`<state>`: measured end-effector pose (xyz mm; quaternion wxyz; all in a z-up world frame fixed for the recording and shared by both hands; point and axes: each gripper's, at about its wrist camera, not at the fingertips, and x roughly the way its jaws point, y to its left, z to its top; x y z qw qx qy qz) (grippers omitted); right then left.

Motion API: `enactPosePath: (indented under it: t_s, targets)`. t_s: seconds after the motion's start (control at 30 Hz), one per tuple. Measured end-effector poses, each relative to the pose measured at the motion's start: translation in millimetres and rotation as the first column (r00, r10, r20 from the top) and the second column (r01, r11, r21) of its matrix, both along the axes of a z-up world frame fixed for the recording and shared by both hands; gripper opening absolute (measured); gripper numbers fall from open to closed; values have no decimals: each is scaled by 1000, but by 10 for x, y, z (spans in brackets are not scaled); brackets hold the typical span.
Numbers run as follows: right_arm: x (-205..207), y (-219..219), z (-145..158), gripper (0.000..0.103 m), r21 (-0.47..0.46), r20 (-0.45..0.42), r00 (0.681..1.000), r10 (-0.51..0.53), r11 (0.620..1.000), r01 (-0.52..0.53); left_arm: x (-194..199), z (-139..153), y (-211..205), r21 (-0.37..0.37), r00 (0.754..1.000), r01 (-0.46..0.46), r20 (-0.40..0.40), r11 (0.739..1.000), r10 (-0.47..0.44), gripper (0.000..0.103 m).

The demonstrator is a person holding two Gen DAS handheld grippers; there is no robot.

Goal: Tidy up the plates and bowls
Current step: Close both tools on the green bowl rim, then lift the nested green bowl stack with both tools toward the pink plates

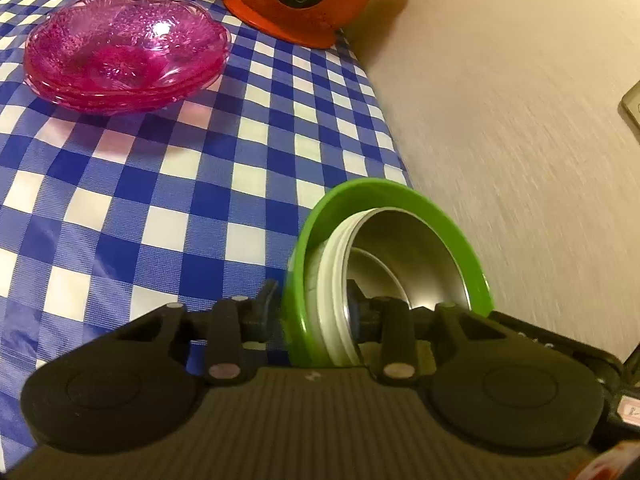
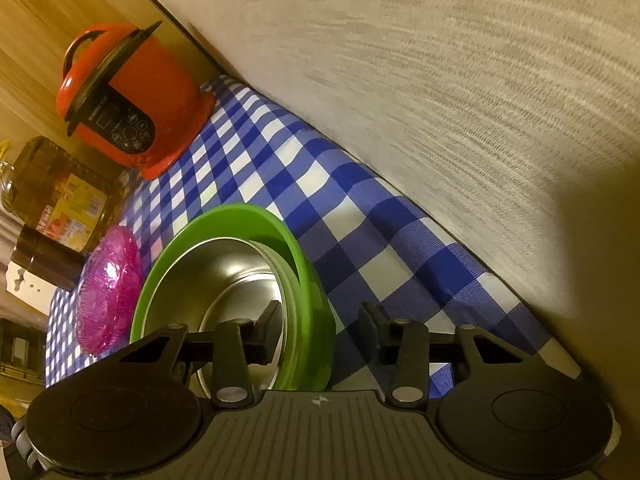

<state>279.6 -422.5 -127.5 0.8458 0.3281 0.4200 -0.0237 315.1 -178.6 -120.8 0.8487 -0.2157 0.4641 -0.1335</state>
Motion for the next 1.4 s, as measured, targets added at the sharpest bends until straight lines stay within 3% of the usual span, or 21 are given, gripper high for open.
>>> enactPosePath:
  t_s: [0.3,1.4]
  targets:
    - [22,26,-46,27,21,26,1000,5,1000,-6,2,-1,-5,4,1000,2,1,1000,-2,30]
    - [-20,78,-31,27,8,27,999,17,1000,-17,-28,19,18,27,1000,15,-13,1000,-14,28]
